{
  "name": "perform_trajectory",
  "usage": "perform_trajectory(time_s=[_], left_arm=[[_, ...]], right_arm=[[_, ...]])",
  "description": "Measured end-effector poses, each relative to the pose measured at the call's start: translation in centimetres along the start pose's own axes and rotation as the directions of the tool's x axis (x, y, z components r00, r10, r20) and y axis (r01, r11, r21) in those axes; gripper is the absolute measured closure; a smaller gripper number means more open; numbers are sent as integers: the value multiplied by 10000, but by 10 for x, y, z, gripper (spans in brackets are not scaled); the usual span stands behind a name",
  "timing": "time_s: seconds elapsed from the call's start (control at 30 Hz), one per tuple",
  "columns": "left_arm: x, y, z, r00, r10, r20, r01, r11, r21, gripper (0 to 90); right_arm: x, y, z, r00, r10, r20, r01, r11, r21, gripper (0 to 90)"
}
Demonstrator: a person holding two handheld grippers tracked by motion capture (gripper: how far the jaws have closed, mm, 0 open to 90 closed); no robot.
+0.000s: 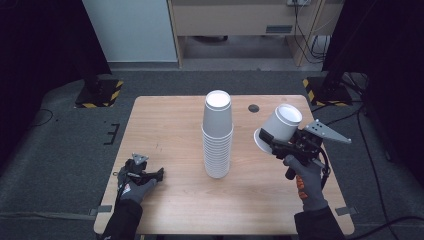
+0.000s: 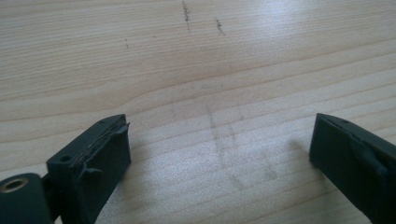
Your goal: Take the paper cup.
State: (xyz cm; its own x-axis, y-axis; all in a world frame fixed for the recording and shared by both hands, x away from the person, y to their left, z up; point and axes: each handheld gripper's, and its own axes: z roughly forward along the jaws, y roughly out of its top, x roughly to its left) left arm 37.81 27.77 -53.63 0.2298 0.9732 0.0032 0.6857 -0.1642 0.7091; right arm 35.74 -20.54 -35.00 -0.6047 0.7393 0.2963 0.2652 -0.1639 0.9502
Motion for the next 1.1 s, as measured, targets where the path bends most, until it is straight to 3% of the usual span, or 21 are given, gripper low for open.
perform_trajectory(time_s=[0.13,0.37,0.47,0.53,0.6,0.63,0.67,0.73,0.8,0.83,0.87,0.9,0.93,0.97,1.03,1.1], left_arm=[[1,-1,-1,10000,-18,-39,18,10000,-93,99],[3,0,-8,9999,17,-155,-19,10000,-81,258],[3,1,-10,9999,69,-149,-72,9997,-247,279],[1,3,-16,9999,42,141,-32,9975,-701,290],[0,4,-18,9996,62,282,-38,9966,-829,298],[-4,6,-21,9982,152,585,-83,9931,-1166,300],[-4,6,-21,9982,152,585,-83,9931,-1166,301],[-14,9,-27,9921,625,1083,-422,9827,-1804,304],[-20,12,-31,9885,869,1239,-588,9750,-2142,308],[-25,14,-34,9848,1023,1405,-658,9677,-2432,310],[-25,14,-34,9848,1023,1405,-658,9677,-2432,310],[-31,16,-38,9809,1191,1536,-745,9604,-2685,310],[-31,16,-38,9809,1191,1536,-745,9604,-2685,311],[-38,17,-42,9760,1390,1679,-842,9509,-2977,312],[-40,18,-43,9740,1449,1741,-858,9475,-3081,314],[-49,21,-50,9664,1648,1972,-875,9325,-3505,315]], right_arm=[[-6,-8,-5,9997,242,42,-243,9997,91,152],[-15,-26,-10,9983,586,64,-588,9976,376,151],[-17,-29,-11,9977,667,91,-671,9967,458,152],[-20,-32,-12,9961,881,11,-881,9949,487,152],[-21,-35,-12,9953,965,1,-964,9941,501,151],[-22,-36,-12,9943,1066,-28,-1063,9930,505,151],[-22,-36,-12,9943,1066,-28,-1063,9930,505,151],[-23,-40,-12,9925,1223,-79,-1217,9911,548,151],[-23,-40,-13,9907,1351,-152,-1341,9896,515,151],[-24,-40,-14,9898,1412,-176,-1402,9890,476,151],[-24,-40,-14,9898,1412,-176,-1402,9890,476,151],[-25,-40,-16,9872,1579,-238,-1569,9868,401,151],[-25,-40,-16,9872,1579,-238,-1569,9868,401,151],[-27,-41,-18,9852,1702,-226,-1693,9849,347,151],[-28,-41,-18,9843,1749,-214,-1742,9842,315,151],[-30,-43,-20,9810,1931,-201,-1926,9809,268,151]])
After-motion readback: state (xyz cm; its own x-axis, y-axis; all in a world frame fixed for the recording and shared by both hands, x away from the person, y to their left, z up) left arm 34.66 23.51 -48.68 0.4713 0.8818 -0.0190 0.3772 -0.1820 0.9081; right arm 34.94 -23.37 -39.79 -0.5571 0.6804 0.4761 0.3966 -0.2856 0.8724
